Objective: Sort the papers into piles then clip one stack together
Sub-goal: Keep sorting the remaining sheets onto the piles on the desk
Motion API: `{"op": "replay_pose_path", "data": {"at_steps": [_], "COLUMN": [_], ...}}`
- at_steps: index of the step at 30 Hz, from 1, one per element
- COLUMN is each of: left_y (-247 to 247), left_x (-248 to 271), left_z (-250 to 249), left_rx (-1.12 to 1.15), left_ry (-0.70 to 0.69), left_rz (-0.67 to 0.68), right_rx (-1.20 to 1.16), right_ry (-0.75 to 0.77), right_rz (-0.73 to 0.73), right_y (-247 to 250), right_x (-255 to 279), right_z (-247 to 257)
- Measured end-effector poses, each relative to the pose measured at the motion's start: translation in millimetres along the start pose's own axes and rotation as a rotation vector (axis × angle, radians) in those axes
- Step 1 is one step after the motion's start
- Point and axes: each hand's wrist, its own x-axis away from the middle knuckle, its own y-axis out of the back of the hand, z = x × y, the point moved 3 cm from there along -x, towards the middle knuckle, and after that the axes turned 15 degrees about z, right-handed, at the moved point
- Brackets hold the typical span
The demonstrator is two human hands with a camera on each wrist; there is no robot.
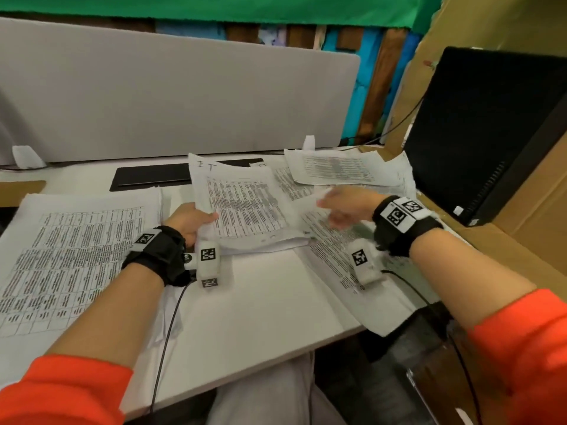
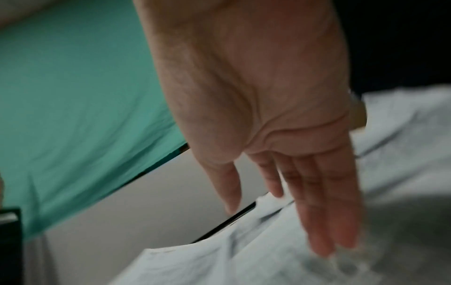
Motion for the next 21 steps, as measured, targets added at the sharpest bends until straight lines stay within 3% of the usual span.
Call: {"op": "replay_pose_path", "data": {"at_steps": [2,4,7,9,13,16,18,21], "left_y": [-2,-3,-1,-3,-9,-8,-11,-9], "left_x": [4,7,12,22,24,19,22,18], "left_z": [-3,-6,-10,-15,-11,-4,-5,-5], "left_rx": [-0.008,0.022,0.13,0.164,0.173,0.178,0.165,0.182], "left_ry": [-0.035,-0.089,-0.184,-0.241,-0.226,-0.117,-0.067,-0.09], "left_rz": [-0.046,-0.059,-0.06,-0.068,-0.029,0.041,0.047,-0.003], "right_rx": [0.29,0.463,0.479,0.453,0.383,0.345,0.37,0.357], "right_ry": [-0.237,-0.444,-0.576,-0.544,-0.407,-0.243,-0.13,-0.001], "right_rz": [-0.06,0.012,0.145,0.144,0.121,0.088,-0.111,-0.571], "right_y": [23,29,21,13,1,-2,13,57], "right_x": [24,45,54,54,50,54,70,98], "right_z": [-29,-54,-78,-82,-77,-55,-28,13]}}
